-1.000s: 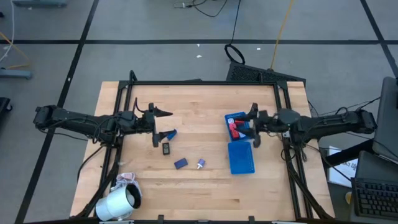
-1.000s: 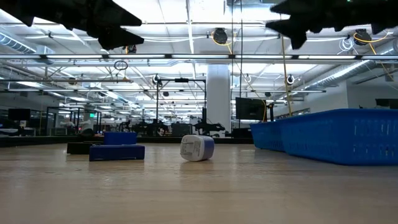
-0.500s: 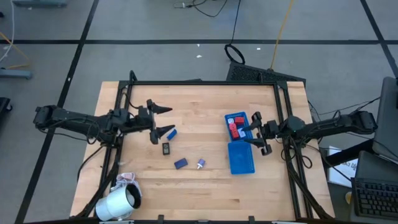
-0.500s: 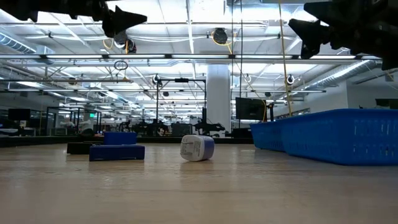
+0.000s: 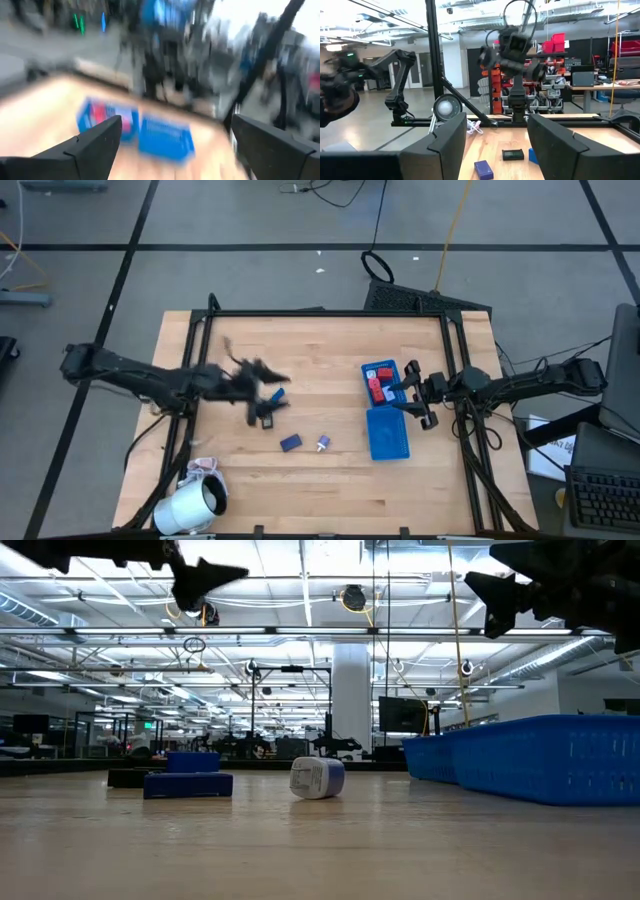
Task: Pick & Place Office items
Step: Put the violet charger adapter into the top blue bin
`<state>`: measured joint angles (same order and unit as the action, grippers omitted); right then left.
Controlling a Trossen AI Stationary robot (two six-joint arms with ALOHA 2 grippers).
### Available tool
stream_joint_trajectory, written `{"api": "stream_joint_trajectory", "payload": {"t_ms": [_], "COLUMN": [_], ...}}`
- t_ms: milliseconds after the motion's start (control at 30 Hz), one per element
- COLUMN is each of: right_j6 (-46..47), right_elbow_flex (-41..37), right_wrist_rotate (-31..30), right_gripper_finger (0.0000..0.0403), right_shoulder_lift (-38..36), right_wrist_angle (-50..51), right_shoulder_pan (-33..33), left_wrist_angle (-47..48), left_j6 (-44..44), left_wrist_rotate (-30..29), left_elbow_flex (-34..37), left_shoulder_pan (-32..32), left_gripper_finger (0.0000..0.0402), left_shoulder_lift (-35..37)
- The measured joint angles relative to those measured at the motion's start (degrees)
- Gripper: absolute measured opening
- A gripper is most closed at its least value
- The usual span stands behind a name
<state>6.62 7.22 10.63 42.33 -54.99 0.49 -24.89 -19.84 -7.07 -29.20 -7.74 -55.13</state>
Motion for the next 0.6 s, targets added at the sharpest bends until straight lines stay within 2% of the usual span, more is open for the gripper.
{"api": "stream_joint_trajectory", "payload": {"t_ms": [133,267,400,600], "right_j6": [-0.01,0.01,1.01,3.21], "right_elbow_flex": [0.00,0.00,0.00,0.00], "right_wrist_rotate": [-0.09,-0.15,-0.17,-0.09], "right_gripper_finger": [0.0199,0.0198,0.0199,0.0198], "right_shoulder_lift": [0.02,0.02,0.12,0.11], "right_wrist_angle": [-0.03,-0.01,0.50,0.82], "right_shoulder_pan": [-0.02,-0.02,-0.02,0.00], "left_wrist_angle": [14.06,26.97,32.09,33.27], "left_j6": [0.63,2.15,3.42,4.20], "left_wrist_rotate": [0.27,0.26,0.27,4.00], "left_elbow_flex": [-8.84,-17.63,-23.66,-28.98], "left_shoulder_pan": [-4.35,-5.91,-5.88,-5.92], "left_gripper_finger": [0.0363,0.0350,0.0337,0.0319], "left_shoulder_lift": [-12.27,-24.81,-35.66,-47.35]}}
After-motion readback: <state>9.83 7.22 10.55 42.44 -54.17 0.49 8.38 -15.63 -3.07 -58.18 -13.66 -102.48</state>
